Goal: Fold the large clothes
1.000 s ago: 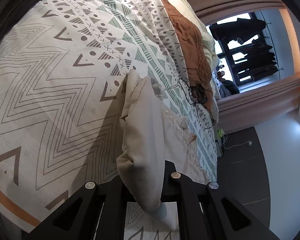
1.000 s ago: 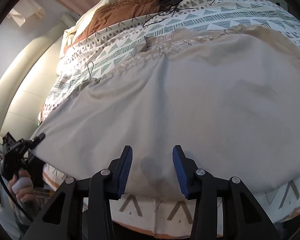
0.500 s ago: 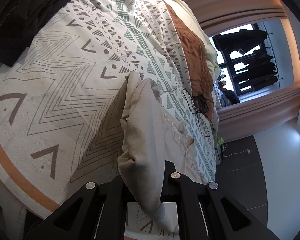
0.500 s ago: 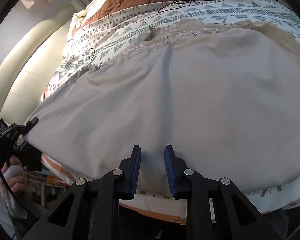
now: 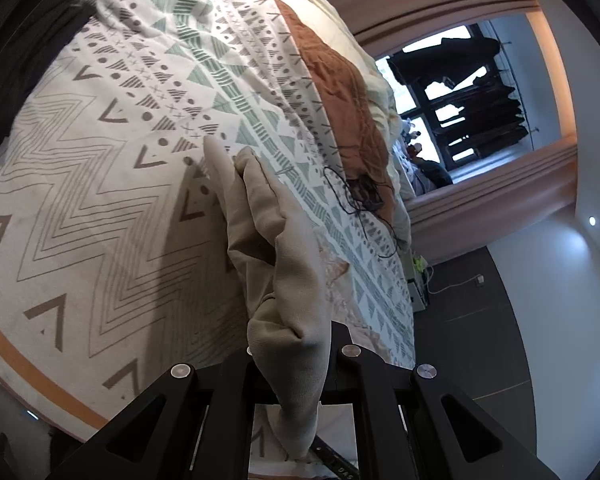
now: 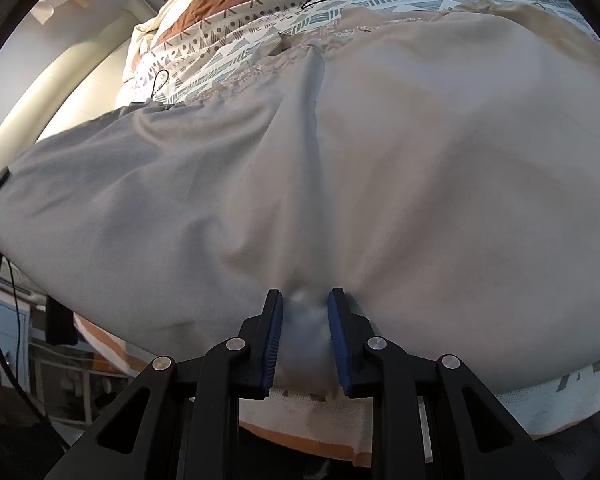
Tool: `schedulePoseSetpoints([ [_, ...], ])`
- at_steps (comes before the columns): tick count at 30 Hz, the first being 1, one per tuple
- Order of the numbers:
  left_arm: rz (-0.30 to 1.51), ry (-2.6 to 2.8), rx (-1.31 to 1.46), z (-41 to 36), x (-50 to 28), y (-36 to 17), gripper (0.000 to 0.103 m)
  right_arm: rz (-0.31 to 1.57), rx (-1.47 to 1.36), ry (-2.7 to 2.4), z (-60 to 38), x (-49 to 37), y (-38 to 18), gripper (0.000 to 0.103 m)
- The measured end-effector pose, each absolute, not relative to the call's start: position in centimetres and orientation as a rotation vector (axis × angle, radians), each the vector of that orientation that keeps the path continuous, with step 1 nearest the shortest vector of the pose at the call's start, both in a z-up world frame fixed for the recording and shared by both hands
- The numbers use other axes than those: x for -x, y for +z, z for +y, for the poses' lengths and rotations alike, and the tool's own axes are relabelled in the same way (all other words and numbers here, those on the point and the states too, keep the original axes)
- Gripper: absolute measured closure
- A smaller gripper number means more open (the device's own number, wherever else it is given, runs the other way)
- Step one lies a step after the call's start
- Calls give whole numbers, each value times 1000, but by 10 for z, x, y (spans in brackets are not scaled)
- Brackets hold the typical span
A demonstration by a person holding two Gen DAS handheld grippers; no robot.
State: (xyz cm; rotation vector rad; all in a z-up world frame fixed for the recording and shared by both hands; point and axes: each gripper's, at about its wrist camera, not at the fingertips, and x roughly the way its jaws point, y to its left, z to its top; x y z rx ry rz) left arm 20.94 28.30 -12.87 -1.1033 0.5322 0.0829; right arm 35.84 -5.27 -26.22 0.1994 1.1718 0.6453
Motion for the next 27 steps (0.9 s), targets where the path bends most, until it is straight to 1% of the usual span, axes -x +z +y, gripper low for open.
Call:
schedulePoseSetpoints([
  [4,522,-8,1058,257,-230,-96,96,1186,-251,653,-61,-363,-267,86],
  [8,521,-92,1016,229,-251,-68,96,1202,-297,675,-64,-366,-268,86],
  [14,548,-153,955,192,-285,-44,96,1238,-388,719,-78,-370,-265,86],
  [15,552,-162,948,187,-290,-42,96,1232,-397,731,-82,-370,-261,86],
  [16,556,-169,941,180,-295,-40,96,1211,-400,737,-89,-370,-255,82],
  [21,588,-208,904,148,-322,-30,96,1115,-433,694,-141,-372,-227,82],
  [27,651,-248,888,108,-358,-35,96,1056,-528,576,-213,-375,-213,82],
])
